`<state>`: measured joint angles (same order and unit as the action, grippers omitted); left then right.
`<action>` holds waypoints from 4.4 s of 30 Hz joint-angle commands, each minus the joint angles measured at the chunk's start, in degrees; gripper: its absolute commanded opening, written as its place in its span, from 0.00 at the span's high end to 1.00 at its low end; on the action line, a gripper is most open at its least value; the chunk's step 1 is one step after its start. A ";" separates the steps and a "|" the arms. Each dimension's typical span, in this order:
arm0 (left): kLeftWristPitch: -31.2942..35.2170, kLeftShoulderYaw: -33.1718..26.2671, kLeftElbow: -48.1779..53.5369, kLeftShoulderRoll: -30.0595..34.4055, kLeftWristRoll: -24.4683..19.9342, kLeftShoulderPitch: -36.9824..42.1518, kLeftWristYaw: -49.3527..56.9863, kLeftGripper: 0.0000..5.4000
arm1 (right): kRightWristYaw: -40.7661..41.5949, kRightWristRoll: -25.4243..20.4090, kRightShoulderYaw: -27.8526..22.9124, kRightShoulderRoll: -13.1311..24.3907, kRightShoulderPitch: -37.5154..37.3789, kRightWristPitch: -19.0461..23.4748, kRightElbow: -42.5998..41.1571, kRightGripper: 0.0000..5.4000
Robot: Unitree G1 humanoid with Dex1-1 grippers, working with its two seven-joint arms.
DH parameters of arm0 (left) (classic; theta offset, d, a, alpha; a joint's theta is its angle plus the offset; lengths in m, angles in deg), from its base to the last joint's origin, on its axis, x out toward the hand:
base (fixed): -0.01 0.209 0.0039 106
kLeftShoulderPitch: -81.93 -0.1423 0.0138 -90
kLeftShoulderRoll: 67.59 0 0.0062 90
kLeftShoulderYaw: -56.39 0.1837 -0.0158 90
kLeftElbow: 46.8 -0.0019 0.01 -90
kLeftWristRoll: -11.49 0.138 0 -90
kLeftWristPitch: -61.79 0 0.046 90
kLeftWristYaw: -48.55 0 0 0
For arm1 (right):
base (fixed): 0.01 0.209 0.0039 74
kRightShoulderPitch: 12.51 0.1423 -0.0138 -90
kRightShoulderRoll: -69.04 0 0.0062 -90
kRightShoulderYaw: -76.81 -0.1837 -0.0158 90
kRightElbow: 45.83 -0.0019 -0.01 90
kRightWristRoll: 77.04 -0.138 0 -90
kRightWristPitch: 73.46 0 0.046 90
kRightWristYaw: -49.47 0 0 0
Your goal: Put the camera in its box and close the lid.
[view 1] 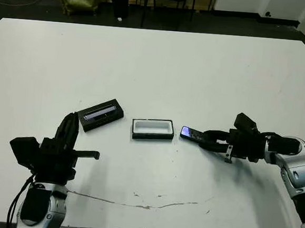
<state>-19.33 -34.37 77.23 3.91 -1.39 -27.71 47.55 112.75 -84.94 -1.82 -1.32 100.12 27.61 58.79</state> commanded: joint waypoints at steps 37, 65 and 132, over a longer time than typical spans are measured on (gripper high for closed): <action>0.09 1.75 -0.71 -0.13 1.76 -1.74 1.06 1.00 | 19.22 8.39 12.68 -14.71 37.64 5.01 21.72 0.93; 0.20 2.55 -0.79 0.07 3.25 -1.62 1.24 1.00 | 16.63 12.45 14.62 -14.45 31.48 5.28 13.84 0.93; -0.87 2.67 -1.37 0.10 2.22 -2.95 0.53 1.00 | 12.70 16.21 19.46 -18.51 30.03 5.87 15.95 0.93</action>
<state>-20.38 -31.69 76.75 3.77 0.77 -29.84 48.18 125.37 -69.07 17.05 -19.60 131.48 32.64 74.67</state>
